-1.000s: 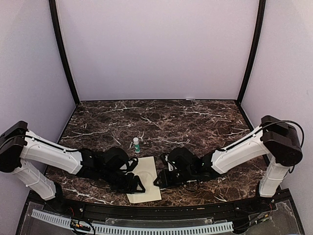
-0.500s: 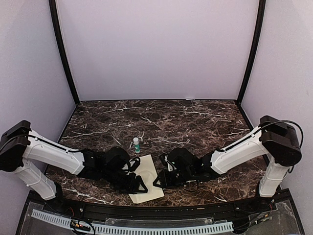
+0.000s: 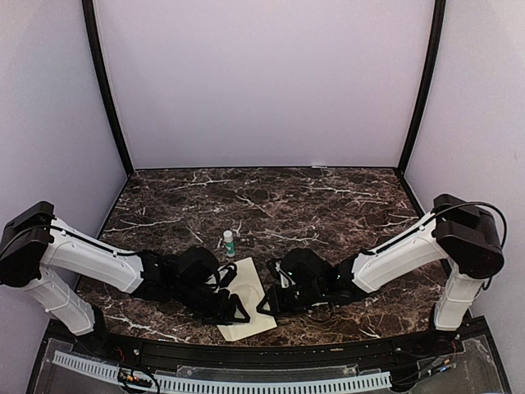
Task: Place the letter into the envelope and seal it
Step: Place the letter in the envelope.
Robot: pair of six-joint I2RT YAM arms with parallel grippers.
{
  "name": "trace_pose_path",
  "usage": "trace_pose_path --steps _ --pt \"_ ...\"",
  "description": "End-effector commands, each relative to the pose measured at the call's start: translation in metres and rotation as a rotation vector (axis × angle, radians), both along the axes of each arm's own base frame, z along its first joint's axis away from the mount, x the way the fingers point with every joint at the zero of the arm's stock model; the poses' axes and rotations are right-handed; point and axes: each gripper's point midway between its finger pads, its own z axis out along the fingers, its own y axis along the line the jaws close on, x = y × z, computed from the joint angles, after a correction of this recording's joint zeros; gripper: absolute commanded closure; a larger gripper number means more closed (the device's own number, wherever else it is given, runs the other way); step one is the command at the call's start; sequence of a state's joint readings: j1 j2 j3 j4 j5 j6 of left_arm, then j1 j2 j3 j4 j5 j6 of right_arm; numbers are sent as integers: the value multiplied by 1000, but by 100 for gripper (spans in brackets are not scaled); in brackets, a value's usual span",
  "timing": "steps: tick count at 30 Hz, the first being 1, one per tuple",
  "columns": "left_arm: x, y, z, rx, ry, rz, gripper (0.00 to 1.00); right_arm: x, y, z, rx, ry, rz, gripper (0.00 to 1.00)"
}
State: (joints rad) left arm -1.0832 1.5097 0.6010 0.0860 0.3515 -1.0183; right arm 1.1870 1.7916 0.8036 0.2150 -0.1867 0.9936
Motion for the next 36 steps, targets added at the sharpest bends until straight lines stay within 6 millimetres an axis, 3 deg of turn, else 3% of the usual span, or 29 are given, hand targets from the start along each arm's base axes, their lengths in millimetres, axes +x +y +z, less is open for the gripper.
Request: trace_pose_path --steps 1,10,14,20,25,28,32,36 --pt "0 1 -10 22 1 10 41 -14 -5 -20 -53 41 28 76" --pt "3 -8 -9 -18 -1 18 41 -13 -3 -19 -52 37 28 74" --pt "5 -2 -7 19 -28 9 41 -11 -4 -14 -50 22 15 71" --pt "26 16 34 62 -177 40 37 9 -20 3 -111 -71 -44 61" --pt "45 25 87 12 -252 63 31 29 -39 36 -128 -177 -104 50" --pt "59 38 109 19 -279 79 28 42 -52 61 -144 -257 -145 42" --pt "73 63 113 57 -297 128 26 53 -69 76 -138 -290 -190 29" --pt "80 86 101 48 -275 194 23 57 -74 81 -73 -268 -205 25"
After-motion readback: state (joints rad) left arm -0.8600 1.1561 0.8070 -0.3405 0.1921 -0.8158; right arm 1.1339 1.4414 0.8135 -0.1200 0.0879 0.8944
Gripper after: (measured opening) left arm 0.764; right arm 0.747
